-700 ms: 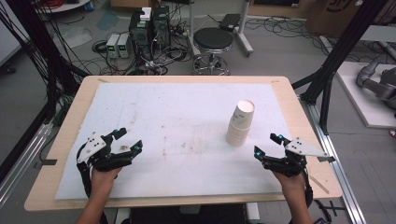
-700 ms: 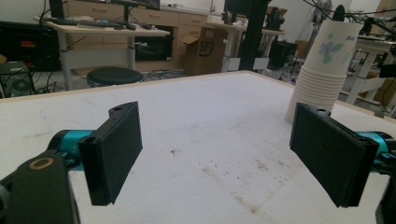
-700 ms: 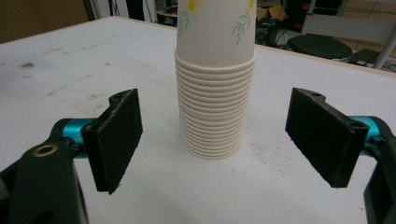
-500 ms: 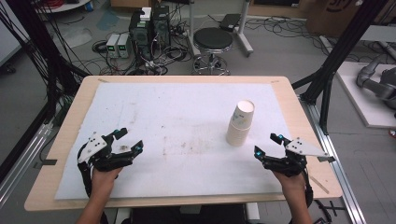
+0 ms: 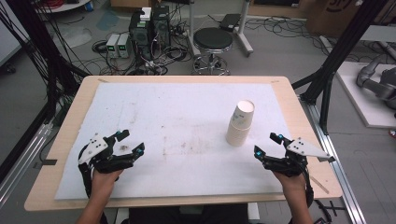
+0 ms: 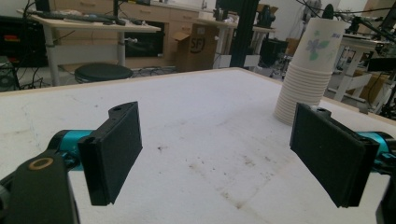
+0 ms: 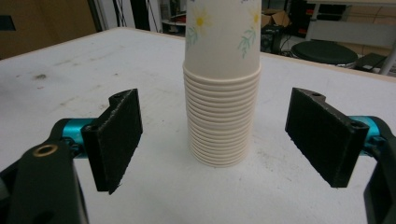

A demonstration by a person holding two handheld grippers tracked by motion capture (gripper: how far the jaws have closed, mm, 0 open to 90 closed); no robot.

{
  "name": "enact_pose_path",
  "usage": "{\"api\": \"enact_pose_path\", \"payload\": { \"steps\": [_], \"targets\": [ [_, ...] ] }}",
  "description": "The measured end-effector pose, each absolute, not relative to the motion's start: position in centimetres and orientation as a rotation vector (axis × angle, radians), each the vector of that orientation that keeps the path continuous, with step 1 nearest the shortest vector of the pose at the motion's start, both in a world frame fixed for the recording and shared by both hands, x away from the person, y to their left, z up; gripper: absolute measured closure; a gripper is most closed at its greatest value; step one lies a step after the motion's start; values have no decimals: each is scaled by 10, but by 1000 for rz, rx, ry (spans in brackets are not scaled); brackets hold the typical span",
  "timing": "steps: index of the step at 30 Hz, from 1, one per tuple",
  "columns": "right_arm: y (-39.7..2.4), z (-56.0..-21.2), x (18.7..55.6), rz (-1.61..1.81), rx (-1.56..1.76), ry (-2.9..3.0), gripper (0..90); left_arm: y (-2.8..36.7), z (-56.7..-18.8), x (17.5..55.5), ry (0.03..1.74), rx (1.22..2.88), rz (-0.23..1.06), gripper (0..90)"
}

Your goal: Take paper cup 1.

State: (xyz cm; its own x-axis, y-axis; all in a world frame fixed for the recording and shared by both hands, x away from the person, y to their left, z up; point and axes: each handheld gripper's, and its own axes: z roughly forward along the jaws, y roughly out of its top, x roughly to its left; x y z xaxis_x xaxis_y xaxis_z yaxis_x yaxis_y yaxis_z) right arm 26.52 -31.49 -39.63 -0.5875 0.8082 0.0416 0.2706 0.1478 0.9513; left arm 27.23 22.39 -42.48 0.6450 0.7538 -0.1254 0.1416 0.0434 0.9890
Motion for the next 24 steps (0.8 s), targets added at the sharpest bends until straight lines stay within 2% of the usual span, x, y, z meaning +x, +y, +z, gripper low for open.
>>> {"api": "enact_pose_path", "payload": {
  "steps": [9, 24],
  "targets": [
    [-312, -383, 271, 1479, 1028, 1934, 193, 226, -427, 275, 809, 1475, 507, 167],
    [-293, -346, 311, 1446, 1015, 1991, 193, 224, -430, 277, 812, 1483, 495, 167]
  ]
}}
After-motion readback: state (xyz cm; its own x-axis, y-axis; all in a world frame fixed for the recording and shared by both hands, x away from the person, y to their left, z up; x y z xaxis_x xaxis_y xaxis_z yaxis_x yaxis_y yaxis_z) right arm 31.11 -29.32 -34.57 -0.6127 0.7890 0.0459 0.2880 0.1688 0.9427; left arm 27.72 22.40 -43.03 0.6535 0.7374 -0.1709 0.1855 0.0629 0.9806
